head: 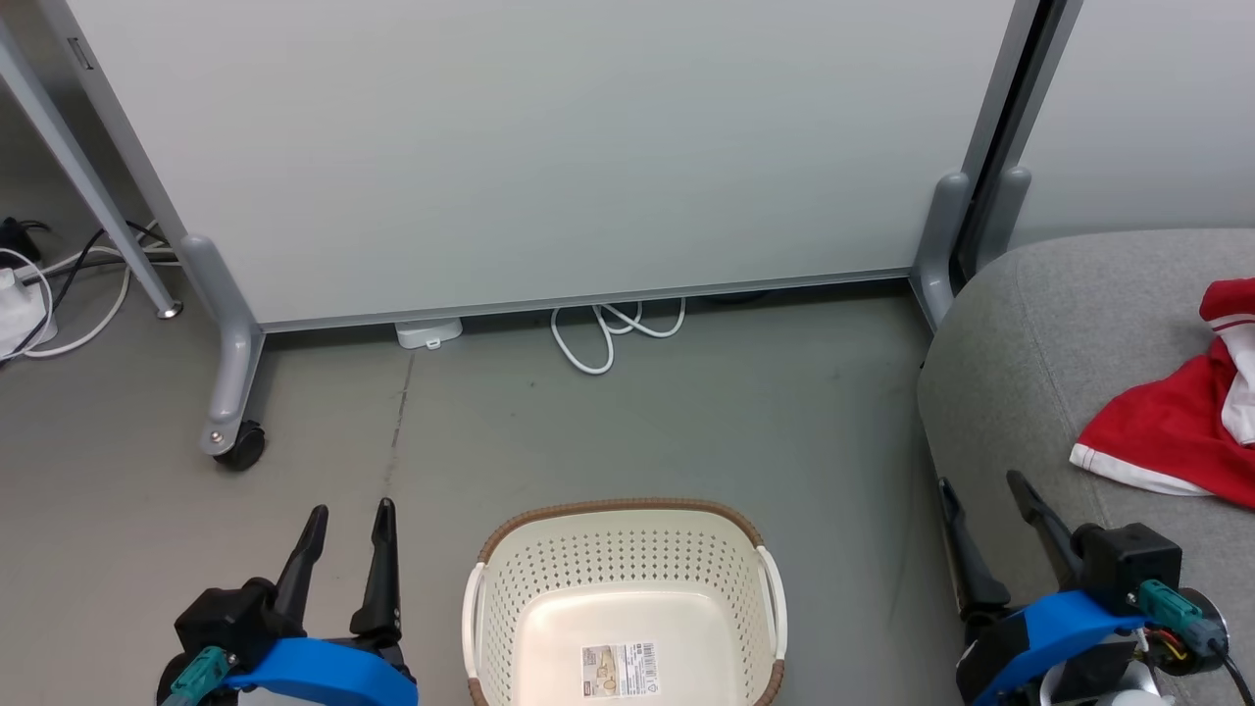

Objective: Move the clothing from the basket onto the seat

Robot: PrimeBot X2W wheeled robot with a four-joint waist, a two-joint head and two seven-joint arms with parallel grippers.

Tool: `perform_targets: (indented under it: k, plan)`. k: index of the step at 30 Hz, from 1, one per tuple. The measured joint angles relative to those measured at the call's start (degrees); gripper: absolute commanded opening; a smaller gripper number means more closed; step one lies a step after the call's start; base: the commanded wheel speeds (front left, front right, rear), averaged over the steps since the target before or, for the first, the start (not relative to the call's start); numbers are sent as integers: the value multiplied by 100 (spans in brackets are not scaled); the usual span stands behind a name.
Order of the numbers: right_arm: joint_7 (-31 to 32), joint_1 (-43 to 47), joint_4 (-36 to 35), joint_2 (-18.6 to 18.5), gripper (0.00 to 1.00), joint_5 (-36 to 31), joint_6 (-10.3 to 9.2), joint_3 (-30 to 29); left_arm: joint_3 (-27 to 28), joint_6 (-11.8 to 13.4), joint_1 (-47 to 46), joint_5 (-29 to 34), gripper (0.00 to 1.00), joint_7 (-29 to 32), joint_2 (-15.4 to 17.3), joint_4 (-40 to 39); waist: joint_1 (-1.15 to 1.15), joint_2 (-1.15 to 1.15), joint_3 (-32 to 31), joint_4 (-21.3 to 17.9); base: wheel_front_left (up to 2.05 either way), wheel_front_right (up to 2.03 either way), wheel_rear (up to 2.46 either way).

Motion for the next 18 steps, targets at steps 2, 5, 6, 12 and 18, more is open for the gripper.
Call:
perform_targets:
  k: [2,5,6,12,18]
  plan:
    - [0,1,9,1,0,-1,0,3,-37,1,5,-33,0,1,-8,12,0,0,-3,-7,0,0,0]
    - [9,57,167,7,0,0,0,-3,-45,1,119,-37,0,27,-59,138,1,0,-3,-9,0,0,0]
    - [11,81,224,10,0,0,0,-2,-47,1,170,-38,0,34,-74,189,1,0,-3,-10,0,0,0]
    - [94,140,404,20,0,379,0,-40,-2,1,321,-347,0,146,-146,290,1,0,-1,-21,0,0,0]
    - [160,138,405,20,0,1070,0,-62,101,1,316,-888,0,318,-178,204,1,0,1,-35,0,0,0]
